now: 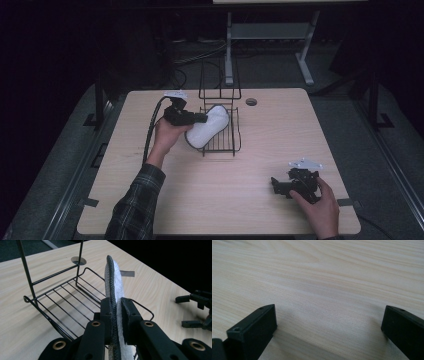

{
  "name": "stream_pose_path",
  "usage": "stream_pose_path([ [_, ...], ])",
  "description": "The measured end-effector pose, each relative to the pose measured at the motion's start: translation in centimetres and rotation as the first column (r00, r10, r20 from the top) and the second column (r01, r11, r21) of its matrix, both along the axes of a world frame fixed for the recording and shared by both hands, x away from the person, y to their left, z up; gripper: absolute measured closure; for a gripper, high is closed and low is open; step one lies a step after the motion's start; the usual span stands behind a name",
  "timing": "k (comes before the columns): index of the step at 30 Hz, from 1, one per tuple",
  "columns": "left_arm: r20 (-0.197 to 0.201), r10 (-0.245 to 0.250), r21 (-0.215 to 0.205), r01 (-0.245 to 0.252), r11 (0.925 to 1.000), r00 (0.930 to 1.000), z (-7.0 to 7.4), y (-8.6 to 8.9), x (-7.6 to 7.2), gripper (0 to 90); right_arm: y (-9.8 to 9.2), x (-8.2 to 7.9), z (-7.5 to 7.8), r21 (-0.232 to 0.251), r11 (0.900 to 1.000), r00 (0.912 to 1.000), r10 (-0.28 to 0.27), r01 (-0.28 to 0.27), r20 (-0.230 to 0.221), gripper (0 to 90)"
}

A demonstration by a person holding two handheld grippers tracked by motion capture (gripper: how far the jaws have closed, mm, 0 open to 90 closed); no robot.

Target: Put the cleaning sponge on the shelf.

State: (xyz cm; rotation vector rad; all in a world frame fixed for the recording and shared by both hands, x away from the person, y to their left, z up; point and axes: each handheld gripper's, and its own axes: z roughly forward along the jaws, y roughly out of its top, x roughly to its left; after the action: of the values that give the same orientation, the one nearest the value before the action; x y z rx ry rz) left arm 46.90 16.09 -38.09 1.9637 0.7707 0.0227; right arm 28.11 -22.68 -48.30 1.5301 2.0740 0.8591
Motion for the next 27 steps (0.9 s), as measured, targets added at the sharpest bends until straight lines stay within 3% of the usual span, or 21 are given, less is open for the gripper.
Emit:
stream_pose_path([
  [8, 0.004, 0.017, 0.022, -0.017, 0.9996, 0.9999, -0.7, -0.9, 0.9, 79.4, 0.0, 0.0, 0.0, 0.000, 1.000, 1.0000, 0.000, 0.000, 0.000, 0.0],
  [15, 0.023, 0.042, 0.065, -0.043, 0.9969, 0.9989, -1.7, -1.3, 1.4, 76.4, 0.0, 0.0, 0.0, 0.000, 1.000, 1.0000, 0.000, 0.000, 0.000, 0.0],
  [27, 0.062, 0.083, 0.127, -0.090, 0.9878, 0.9946, -2.3, -1.1, 1.9, 70.8, 0.0, 0.0, 0.0, 0.000, 1.000, 1.0000, 0.000, 0.000, 0.000, 0.0],
])
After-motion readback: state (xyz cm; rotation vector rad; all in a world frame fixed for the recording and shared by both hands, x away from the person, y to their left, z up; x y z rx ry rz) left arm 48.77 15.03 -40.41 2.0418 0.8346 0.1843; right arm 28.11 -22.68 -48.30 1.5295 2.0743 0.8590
